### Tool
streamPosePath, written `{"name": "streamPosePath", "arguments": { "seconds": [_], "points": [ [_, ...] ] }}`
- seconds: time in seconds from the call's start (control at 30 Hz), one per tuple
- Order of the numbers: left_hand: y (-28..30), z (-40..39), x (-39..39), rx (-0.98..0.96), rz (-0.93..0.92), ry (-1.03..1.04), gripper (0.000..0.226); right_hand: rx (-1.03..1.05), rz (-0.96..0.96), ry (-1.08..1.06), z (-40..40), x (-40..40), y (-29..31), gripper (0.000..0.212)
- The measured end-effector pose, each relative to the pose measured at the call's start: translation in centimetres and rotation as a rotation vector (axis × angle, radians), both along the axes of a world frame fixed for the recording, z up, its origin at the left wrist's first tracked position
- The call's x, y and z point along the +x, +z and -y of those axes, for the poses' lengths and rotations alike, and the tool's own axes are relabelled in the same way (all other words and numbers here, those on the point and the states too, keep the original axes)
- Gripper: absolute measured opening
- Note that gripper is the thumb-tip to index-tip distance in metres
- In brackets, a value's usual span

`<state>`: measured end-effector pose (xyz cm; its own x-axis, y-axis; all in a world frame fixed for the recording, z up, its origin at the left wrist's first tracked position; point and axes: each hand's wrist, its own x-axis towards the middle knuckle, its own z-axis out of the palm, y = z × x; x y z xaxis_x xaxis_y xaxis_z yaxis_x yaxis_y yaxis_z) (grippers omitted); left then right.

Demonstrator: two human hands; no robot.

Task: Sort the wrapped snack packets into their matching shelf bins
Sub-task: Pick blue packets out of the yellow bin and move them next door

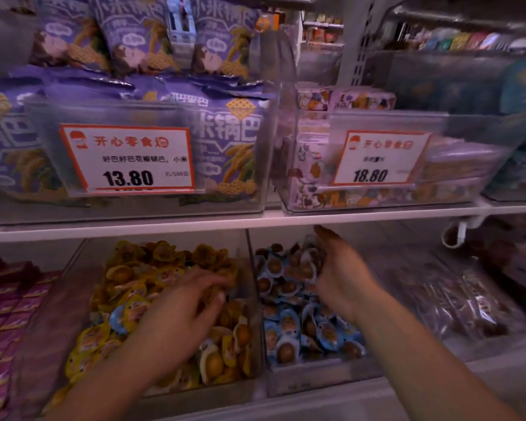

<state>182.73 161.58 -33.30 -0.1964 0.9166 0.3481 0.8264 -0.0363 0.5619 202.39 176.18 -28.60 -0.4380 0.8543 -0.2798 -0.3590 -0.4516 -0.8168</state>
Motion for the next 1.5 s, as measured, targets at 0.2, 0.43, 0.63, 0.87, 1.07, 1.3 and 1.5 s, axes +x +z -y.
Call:
{"name": "streamPosePath", "arguments": {
  "seconds": [0.2, 0.43, 0.63, 0.87, 1.07, 1.3, 1.5],
  "points": [
    [-1.1, 0.2, -1.6, -0.285, -0.326, -0.073, 0.047, 0.315, 0.603, -0.067, -1.9, -1.3, -0.9, 0.021],
    [2.1, 2.0, -3.2, -0.155, -0.440, 0.095, 0.033, 0.989, 0.681, -0.019, 2.1, -1.4, -0.6, 0.023],
    [1.8, 5.8, -5.5, -0.301, -0.532, 0.328, 0.036, 1.925, 0.997, 0.495, 8.2, -3.9, -0.5, 0.026],
    [0.9, 7.5, -6.1, -0.136, -0.435, 0.271, 0.039, 1.840, 1.377, 0.820, 10.7, -7.0, -2.0, 0.028],
    [1.1, 7.6, -6.4, 0.097, 0.106, 0.353, 0.030, 1.567, 1.248, 0.799, 10.3, -7.8, -1.6, 0.016],
    [1.1, 7.1, -6.3, 0.111, 0.311, 0.298, 0.015, 1.173, 0.772, 0.289, 9.3, -7.7, -0.9, 0.020],
    [-0.7, 6.5, -6.0, -0.204, -0.271, 0.259, 0.023, 1.371, 1.042, 0.490, 10.1, -8.1, -1.4, 0.009]
  ]
}}
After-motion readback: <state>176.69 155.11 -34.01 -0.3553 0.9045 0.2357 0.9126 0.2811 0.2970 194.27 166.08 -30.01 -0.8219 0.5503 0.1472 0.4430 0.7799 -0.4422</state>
